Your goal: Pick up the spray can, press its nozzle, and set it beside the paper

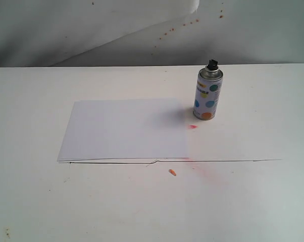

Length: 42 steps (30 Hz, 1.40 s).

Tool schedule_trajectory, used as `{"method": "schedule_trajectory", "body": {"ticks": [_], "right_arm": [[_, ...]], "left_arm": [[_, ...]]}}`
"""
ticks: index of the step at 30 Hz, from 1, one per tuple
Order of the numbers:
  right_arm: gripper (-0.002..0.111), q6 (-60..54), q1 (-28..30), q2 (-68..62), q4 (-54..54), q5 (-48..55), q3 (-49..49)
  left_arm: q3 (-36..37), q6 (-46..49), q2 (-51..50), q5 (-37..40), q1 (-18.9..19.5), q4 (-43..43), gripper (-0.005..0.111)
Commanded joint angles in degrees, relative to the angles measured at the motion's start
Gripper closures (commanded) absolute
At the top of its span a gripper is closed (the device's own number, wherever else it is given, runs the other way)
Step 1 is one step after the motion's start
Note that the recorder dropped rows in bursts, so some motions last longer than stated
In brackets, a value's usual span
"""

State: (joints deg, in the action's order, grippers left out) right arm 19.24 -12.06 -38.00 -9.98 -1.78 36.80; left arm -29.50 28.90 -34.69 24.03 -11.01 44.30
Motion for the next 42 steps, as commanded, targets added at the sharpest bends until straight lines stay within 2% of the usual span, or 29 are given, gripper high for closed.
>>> {"method": "schedule_trajectory", "body": {"ticks": [1,6,13,19,27,38,42], "right_arm": [[0.108,-3.2,0.0,2.4,-1.0,-0.5,-0.4],[0.108,-3.7,0.7,5.6,-2.9,3.2,-0.4],[0.108,-3.9,11.8,12.5,-0.9,15.7,-0.7],[0.108,-3.9,18.8,19.7,-0.9,16.7,-8.8],[0.108,-3.6,19.1,27.0,-0.9,16.7,-20.7],[0.108,-4.1,19.1,27.2,1.4,15.8,-25.6],[0.108,-10.0,19.1,28.4,5.5,15.9,-27.0]], "left_arm": [[0.5,0.1,0.3,0.0,0.1,0.0,0.107],[0.5,0.1,0.3,0.0,0.1,0.0,0.107],[0.5,0.2,0.3,0.0,0.1,0.0,0.107],[0.5,0.2,0.3,0.0,0.1,0.0,0.107],[0.5,0.1,0.3,0.0,0.1,0.0,0.107],[0.5,0.2,0.3,0.0,0.1,0.0,0.107],[0.5,0.2,0.3,0.0,0.1,0.0,0.107]]}}
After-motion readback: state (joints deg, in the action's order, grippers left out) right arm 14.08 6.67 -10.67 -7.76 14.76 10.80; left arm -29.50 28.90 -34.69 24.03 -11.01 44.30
